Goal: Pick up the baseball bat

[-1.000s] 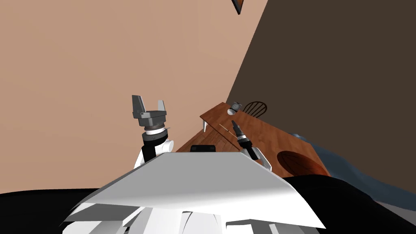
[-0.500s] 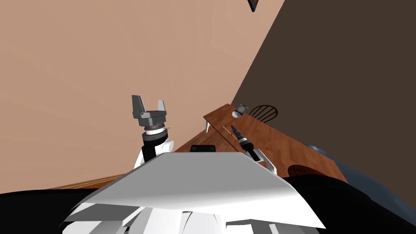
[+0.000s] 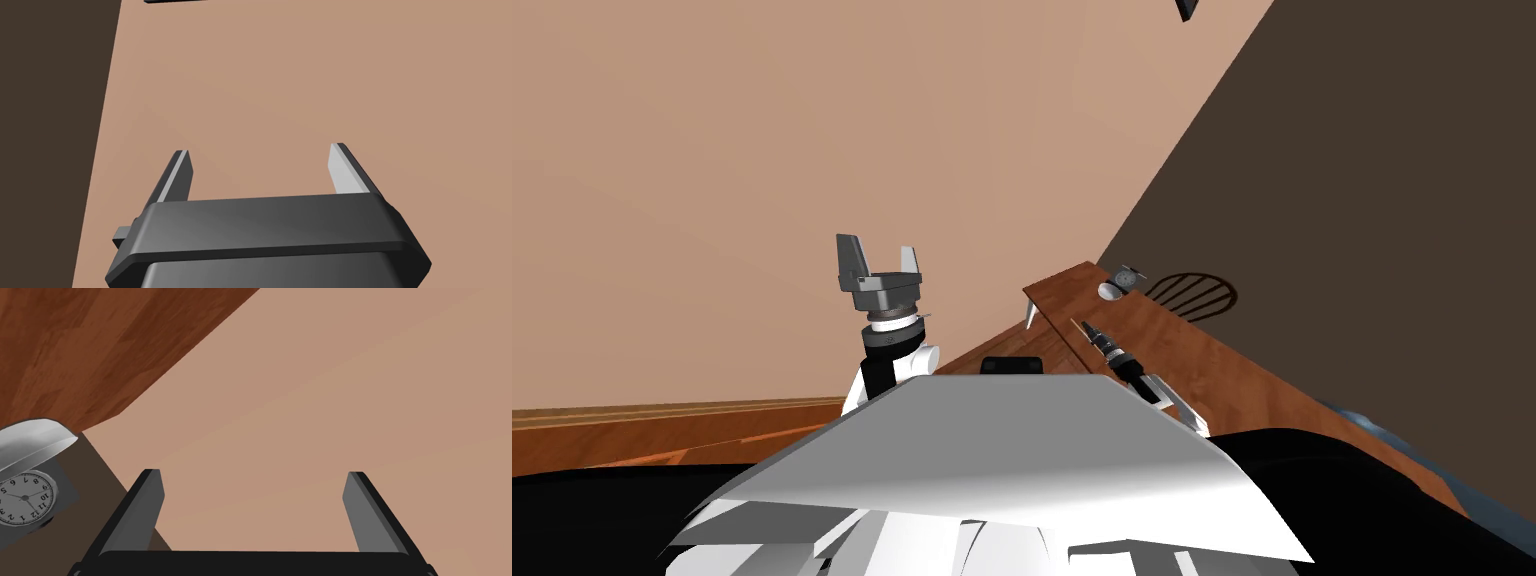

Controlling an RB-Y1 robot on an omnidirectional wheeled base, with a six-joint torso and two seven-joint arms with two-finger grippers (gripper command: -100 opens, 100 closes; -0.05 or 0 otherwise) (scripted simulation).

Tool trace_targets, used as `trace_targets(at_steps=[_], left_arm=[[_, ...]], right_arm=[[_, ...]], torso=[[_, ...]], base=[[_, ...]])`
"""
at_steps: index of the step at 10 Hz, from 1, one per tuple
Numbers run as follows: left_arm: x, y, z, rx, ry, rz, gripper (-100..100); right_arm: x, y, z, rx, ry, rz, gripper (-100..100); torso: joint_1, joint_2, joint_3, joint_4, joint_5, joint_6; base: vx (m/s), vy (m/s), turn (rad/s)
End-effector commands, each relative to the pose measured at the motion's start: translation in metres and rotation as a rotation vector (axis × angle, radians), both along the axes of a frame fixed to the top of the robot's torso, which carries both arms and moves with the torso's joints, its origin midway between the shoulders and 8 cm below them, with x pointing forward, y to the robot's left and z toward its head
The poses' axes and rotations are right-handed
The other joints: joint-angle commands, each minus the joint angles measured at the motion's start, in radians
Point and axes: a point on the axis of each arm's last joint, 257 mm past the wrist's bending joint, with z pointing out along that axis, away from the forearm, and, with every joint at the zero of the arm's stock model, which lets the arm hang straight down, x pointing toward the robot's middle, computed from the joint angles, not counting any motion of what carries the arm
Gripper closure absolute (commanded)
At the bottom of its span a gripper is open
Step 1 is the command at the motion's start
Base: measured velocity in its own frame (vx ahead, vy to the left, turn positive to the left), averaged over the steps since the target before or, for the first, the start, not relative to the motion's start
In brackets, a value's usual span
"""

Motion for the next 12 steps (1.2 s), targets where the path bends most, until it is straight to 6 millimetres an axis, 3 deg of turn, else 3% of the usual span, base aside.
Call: trace_targets(at_steps=[1,5,7,12], left_arm=[[0.000,0.000,0.000,0.000,0.000,0.000,0],[0.000,0.000,0.000,0.000,0.000,0.000,0],[0.000,0.000,0.000,0.000,0.000,0.000,0],[0.000,0.000,0.000,0.000,0.000,0.000,0]], right_arm=[[-0.015,-0.019,-0.022,-0.069,0.065,0.012,-100],[-0.044,-0.051,-0.058,-0.175,0.176,0.027,-100],[-0.075,-0.079,-0.085,-0.266,0.275,0.053,-100],[-0.113,-0.112,-0.114,-0.349,0.388,0.067,-100]], torso=[[0.000,0.000,0.000,0.000,0.000,0.000],[0.000,0.001,0.000,0.000,0.000,0.000],[0.001,0.001,0.001,0.000,0.000,-0.001],[0.002,0.002,0.001,0.000,0.000,0.000]], base=[[0.017,-0.005,0.282],[0.012,-0.010,0.210],[0.006,-0.002,0.347],[0.000,0.000,0.155]])
